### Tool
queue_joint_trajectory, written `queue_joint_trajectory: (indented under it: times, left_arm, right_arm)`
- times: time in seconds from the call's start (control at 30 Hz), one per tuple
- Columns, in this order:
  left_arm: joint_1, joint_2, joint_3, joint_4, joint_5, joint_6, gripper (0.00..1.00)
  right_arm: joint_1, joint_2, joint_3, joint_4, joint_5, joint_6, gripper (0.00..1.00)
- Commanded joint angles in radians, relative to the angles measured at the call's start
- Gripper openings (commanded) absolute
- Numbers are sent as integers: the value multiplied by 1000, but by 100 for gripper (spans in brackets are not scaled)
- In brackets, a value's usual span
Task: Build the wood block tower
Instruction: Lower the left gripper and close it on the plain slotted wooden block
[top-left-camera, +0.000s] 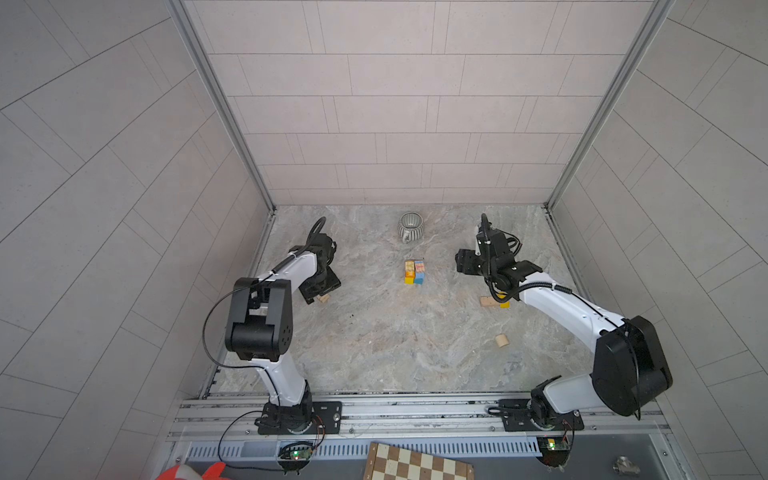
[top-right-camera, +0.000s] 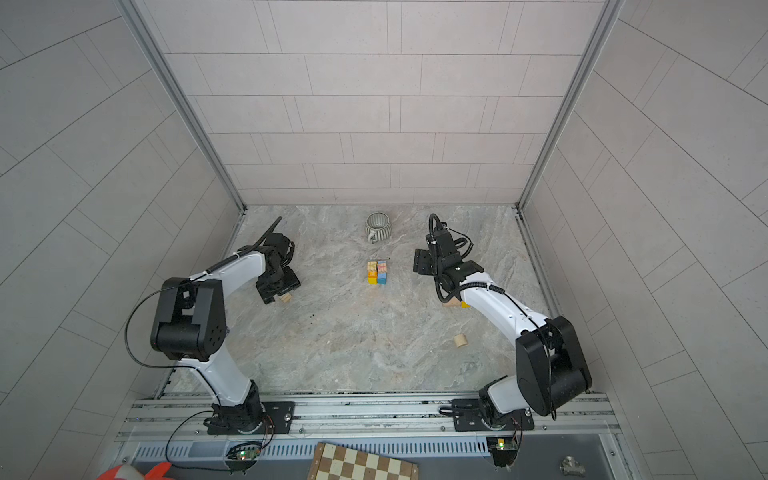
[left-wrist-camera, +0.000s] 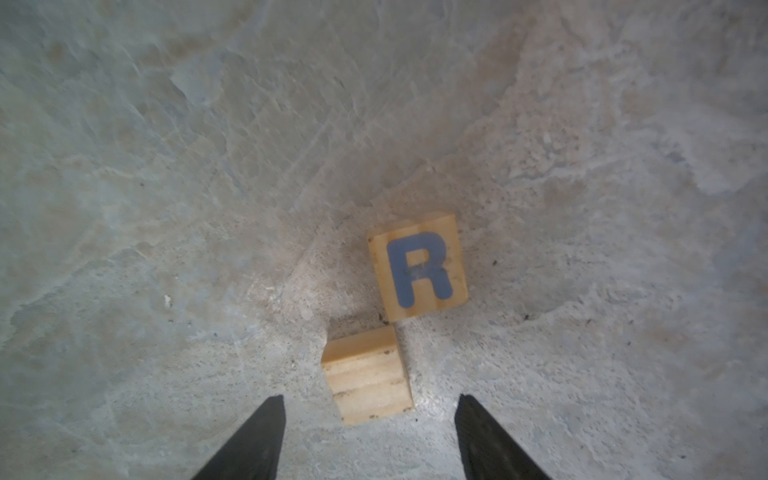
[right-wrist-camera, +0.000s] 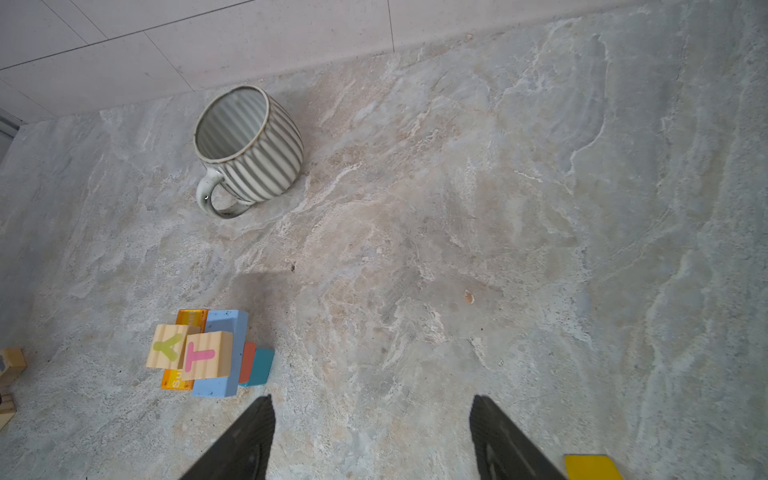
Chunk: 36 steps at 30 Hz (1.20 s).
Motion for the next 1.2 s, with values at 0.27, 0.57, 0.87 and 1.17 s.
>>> queue_joint_trajectory:
  times: [0.27,0.57,0.87,1.17]
  left_arm:
    - [6,38,-12,24,-14,-22,61]
    - [5,43,-22,46,-3,-21,44]
    - [6,35,-21,44,-4,-22,33]
    - [-40,-19,55,-43,-36,47,33]
  right_arm:
    - [-5,-40,-21,20,6,22,73]
    - [-5,-48,-24,23,2,33,71]
    - [-5,-49,-25,23,0,33,69]
    - [-5,-45,-25,25,-2,32,69]
